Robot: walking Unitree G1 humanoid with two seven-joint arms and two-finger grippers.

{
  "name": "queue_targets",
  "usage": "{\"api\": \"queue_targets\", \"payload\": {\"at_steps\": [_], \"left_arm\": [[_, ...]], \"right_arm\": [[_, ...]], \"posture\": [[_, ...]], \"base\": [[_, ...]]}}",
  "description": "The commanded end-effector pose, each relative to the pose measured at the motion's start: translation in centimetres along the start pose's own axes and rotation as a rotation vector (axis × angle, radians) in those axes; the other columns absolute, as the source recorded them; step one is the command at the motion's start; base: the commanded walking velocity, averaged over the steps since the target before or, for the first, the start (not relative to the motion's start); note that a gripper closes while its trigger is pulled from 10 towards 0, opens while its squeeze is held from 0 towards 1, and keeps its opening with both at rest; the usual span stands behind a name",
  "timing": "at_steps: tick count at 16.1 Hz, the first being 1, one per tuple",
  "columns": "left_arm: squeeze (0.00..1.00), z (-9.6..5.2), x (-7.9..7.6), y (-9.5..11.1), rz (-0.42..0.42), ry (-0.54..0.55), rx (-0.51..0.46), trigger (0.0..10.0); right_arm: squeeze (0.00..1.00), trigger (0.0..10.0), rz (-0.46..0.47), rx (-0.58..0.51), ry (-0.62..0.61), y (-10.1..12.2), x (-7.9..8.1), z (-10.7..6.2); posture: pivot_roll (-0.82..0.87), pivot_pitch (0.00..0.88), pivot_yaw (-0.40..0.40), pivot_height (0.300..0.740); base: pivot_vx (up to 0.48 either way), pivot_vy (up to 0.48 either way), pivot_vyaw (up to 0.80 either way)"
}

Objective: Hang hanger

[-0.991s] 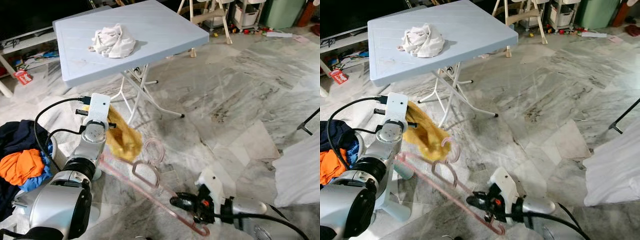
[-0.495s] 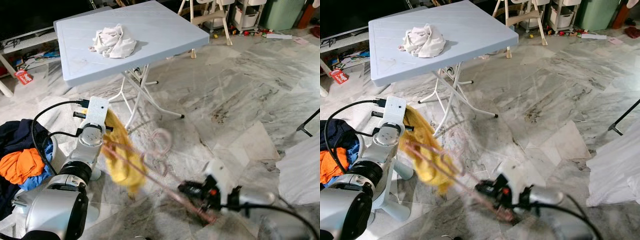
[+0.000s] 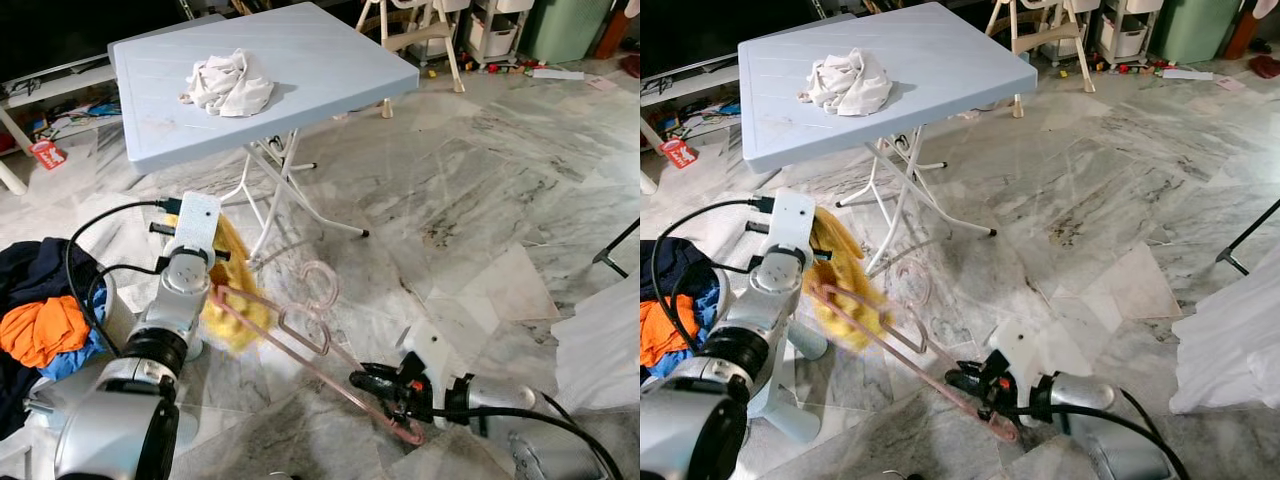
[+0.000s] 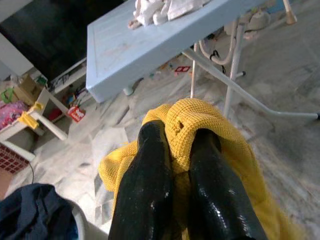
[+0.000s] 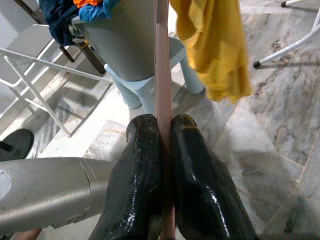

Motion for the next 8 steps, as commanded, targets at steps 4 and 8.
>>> {"api": "queue_targets", "payload": {"at_steps": [4, 8], "left_arm": [[0.0, -0.6, 0.3, 0.7, -0.023, 0.025, -0.031, 10.0], [0.0, -1.3, 0.8, 0.0, -0.023, 0.04, -0.01, 10.0]], "right_arm": [[0.0, 10.0, -0.046, -0.049, -0.083, 0.9, -1.1, 0.6], [0.0, 10.0, -0.069, -0.03, -0.102, 0.5, -1.6, 0.6]], "posture": [[0.03, 0.066, 0.09, 0.74], [0.03, 0.067, 0.083, 0.74]], "base": [[0.0, 0.0, 0.0], [0.0, 0.0, 0.0]]}}
Point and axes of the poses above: a point about 5 cm out from each wrist's last joint towards the gripper, its own z axis pointing out of the wrist towards the gripper, its own y axis along the axis of the wrist's last joint, x = y × z, the point moved 4 cm from there along z, pointing out of the wrist towards the gripper, and after that the axes turned 3 degrees about -z, right-handed, at the moved point
